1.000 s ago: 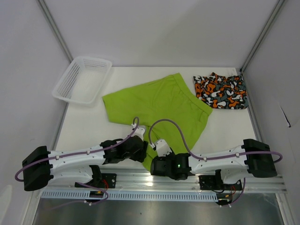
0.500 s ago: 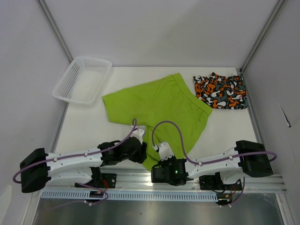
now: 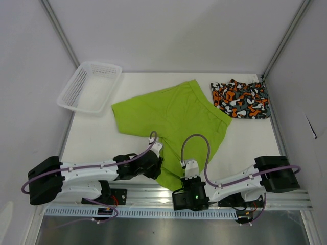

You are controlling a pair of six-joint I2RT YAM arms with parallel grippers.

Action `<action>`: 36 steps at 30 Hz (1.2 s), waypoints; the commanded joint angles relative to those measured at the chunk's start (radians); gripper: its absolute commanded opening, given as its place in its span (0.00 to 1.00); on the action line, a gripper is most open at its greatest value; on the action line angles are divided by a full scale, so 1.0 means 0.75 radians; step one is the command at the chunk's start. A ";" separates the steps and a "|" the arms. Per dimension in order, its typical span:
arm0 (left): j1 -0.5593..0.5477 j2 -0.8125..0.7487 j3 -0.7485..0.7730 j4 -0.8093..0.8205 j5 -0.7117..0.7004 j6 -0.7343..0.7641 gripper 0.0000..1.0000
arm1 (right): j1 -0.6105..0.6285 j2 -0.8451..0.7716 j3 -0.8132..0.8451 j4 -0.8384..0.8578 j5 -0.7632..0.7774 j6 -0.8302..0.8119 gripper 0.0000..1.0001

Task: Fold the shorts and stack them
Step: Flatten the shorts out

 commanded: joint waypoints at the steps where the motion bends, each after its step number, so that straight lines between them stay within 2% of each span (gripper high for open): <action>1: -0.034 0.100 0.088 0.054 -0.049 0.032 0.50 | 0.034 -0.047 -0.059 -0.021 0.092 0.291 0.00; 7: -0.059 0.229 0.180 0.050 -0.090 0.030 0.48 | 0.056 -0.096 -0.135 0.058 0.092 0.337 0.00; 14: -0.081 0.287 0.217 0.060 -0.100 0.045 0.47 | 0.054 -0.192 -0.102 -0.021 0.125 0.321 0.00; 20: -0.102 0.342 0.258 -0.019 -0.147 0.012 0.32 | 0.034 -0.293 -0.139 -0.032 0.117 0.321 0.00; 23: -0.110 0.379 0.287 -0.089 -0.184 -0.013 0.19 | 0.024 -0.325 -0.155 -0.025 0.109 0.317 0.00; 24: -0.114 0.387 0.291 -0.125 -0.214 -0.033 0.06 | 0.020 -0.329 -0.157 -0.021 0.107 0.311 0.00; 25: -0.116 0.385 0.305 -0.148 -0.235 -0.047 0.00 | 0.014 -0.342 -0.169 -0.011 0.103 0.304 0.00; 26: -0.114 0.381 0.307 -0.171 -0.263 -0.098 0.00 | 0.009 -0.346 -0.173 -0.005 0.093 0.300 0.00; 27: -0.116 0.356 0.303 -0.197 -0.316 -0.121 0.00 | 0.005 -0.346 -0.181 0.005 0.088 0.298 0.00; 33: -0.086 0.130 0.181 -0.228 -0.370 -0.299 0.00 | -0.015 -0.354 -0.255 0.064 0.041 0.331 0.00; 36: -0.041 -0.079 0.076 -0.232 -0.372 -0.413 0.00 | -0.017 -0.356 -0.280 0.085 0.029 0.339 0.00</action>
